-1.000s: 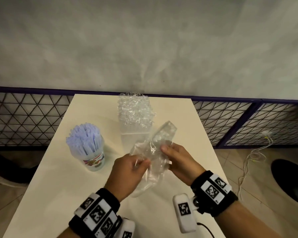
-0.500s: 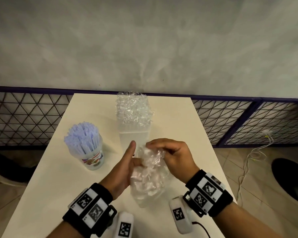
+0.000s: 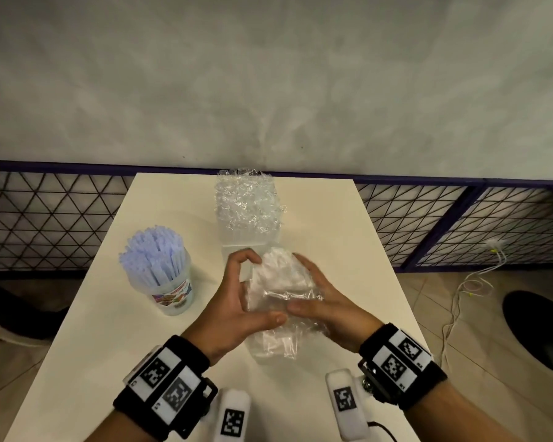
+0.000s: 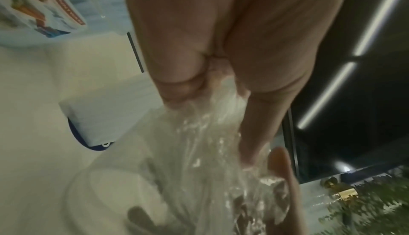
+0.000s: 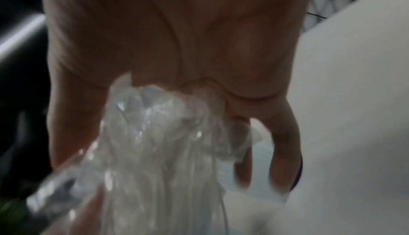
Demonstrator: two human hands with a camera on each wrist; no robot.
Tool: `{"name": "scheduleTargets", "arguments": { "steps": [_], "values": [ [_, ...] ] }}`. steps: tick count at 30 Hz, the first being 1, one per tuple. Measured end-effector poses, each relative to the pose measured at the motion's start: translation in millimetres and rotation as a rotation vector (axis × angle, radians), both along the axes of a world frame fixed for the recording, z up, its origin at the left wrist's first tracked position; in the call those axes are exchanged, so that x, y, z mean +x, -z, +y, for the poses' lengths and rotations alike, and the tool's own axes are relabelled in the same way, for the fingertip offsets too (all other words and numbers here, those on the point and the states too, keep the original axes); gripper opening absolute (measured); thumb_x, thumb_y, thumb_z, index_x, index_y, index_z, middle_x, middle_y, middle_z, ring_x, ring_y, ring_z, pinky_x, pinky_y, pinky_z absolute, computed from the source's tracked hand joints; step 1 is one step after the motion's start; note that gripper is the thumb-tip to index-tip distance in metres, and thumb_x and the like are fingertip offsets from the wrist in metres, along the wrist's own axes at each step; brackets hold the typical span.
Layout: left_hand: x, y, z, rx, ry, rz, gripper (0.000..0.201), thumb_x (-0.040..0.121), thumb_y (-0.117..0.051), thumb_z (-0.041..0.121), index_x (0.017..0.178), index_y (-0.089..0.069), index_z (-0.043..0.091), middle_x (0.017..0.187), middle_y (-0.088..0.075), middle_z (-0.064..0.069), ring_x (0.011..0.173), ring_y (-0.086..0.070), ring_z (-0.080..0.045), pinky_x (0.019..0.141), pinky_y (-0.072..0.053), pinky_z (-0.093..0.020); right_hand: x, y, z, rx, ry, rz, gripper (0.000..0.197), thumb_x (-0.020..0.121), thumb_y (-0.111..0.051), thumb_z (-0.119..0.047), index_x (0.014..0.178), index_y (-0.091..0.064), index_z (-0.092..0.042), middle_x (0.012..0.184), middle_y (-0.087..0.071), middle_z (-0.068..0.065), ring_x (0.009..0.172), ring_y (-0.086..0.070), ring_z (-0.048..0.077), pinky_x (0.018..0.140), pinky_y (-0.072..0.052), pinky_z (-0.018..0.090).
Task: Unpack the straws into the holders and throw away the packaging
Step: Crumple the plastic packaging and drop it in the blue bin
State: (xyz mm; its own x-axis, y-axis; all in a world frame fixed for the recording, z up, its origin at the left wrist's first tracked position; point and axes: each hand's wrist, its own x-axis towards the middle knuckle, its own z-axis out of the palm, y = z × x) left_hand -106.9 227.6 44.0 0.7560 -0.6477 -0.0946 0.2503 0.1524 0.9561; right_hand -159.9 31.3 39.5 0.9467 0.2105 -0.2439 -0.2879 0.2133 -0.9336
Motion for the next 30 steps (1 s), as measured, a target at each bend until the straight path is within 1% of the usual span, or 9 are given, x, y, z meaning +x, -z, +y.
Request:
{"name": "scheduleTargets", "arguments": {
  "steps": [3,6,9,11,14,18,23,27,30],
  "values": [
    [1.0,0.5,0.7,0.038,-0.012,-0.008,0.095,0.068,-0.072,-0.017,0.125,-0.032,0.047,0.111,-0.066,-0.022,0.098,-0.067,-0.041,0.086,-0.054,-0.055,-1.4,2.6,2.5,-0.051,0.015,-0.020,0.061,0.081,-0.073,0.000,0.136,-0.052,-0.015,0.127,-0.065,0.021,0.113,-0.065,0.035,0.094,-0.053,0.048],
    [0.5,11.1,-1.2,0.131,-0.031,-0.054,0.077,0.069,-0.074,-0.010,0.128,-0.047,0.032,0.115,-0.068,-0.013,0.105,-0.067,-0.032,0.092,-0.052,-0.053,3.4,1.7,-2.1,-0.248,0.042,-0.047,0.051,0.081,-0.077,0.003,0.125,-0.055,-0.008,0.099,-0.075,0.008,0.084,-0.072,0.018,0.071,-0.058,0.032],
    [-6.1,20.7,-7.2,0.322,-0.112,-0.182,0.050,0.075,-0.078,0.010,0.112,-0.057,0.037,0.109,-0.072,0.004,0.101,-0.069,-0.014,0.091,-0.055,-0.041,16.4,-0.1,-7.5,-0.531,0.002,-0.131,0.046,0.076,-0.085,-0.011,0.113,-0.058,-0.015,0.088,-0.075,0.002,0.076,-0.072,0.017,0.067,-0.059,0.033],
    [-10.1,19.8,-11.2,0.363,-0.143,-0.251,0.060,0.080,-0.076,0.018,0.123,-0.044,0.044,0.110,-0.070,0.008,0.097,-0.069,-0.008,0.087,-0.056,-0.031,24.4,-3.3,-11.5,-0.618,-0.005,-0.156,0.042,0.075,-0.087,-0.013,0.105,-0.059,-0.020,0.090,-0.075,0.005,0.076,-0.073,0.019,0.063,-0.058,0.031],
    [-8.9,16.6,-11.2,0.285,-0.129,-0.308,0.087,0.086,-0.070,0.014,0.140,-0.015,0.053,0.113,-0.069,0.005,0.089,-0.072,-0.018,0.084,-0.056,-0.035,31.3,-5.9,-10.4,-0.537,0.030,-0.113,0.036,0.077,-0.084,-0.007,0.105,-0.062,-0.013,0.090,-0.074,0.007,0.072,-0.070,0.013,0.058,-0.054,0.025],
    [1.5,6.8,-5.6,0.367,-0.033,-0.486,0.044,0.092,-0.062,0.015,0.122,-0.056,0.046,0.117,-0.062,0.027,0.099,-0.061,0.005,0.090,-0.046,-0.018,40.8,-1.6,1.5,-0.392,0.142,0.011,0.044,0.079,-0.082,-0.006,0.118,-0.060,-0.006,0.095,-0.073,0.013,0.078,-0.069,0.016,0.067,-0.056,0.027],
    [15.1,19.8,3.4,0.344,-0.087,-0.184,0.053,0.075,-0.081,0.020,0.121,-0.062,0.041,0.126,-0.059,0.026,0.118,-0.057,-0.002,0.104,-0.047,-0.037,47.5,2.1,19.6,-0.336,0.202,0.154,0.049,0.080,-0.080,-0.007,0.119,-0.053,-0.021,0.080,-0.070,0.003,0.059,-0.065,0.012,0.051,-0.047,0.023],
    [22.6,23.7,20.9,0.309,-0.106,-0.127,0.088,0.053,-0.091,0.030,0.131,-0.051,0.044,0.140,-0.048,0.025,0.131,-0.045,-0.001,0.109,-0.041,-0.041,34.6,3.4,27.8,-0.202,0.235,0.156,0.066,0.076,-0.083,-0.010,0.130,-0.050,-0.029,0.113,-0.072,0.006,0.093,-0.073,0.020,0.062,-0.052,0.029],
    [22.8,19.6,28.7,0.274,-0.082,-0.147,0.079,0.067,-0.086,0.014,0.132,-0.051,0.043,0.143,-0.043,0.026,0.133,-0.037,0.008,0.109,-0.041,-0.035,20.4,14.8,33.2,-0.020,0.214,0.147,0.065,0.075,-0.082,-0.015,0.133,-0.055,-0.019,0.123,-0.068,0.013,0.102,-0.070,0.032,0.078,-0.058,0.044]
  ]
}}
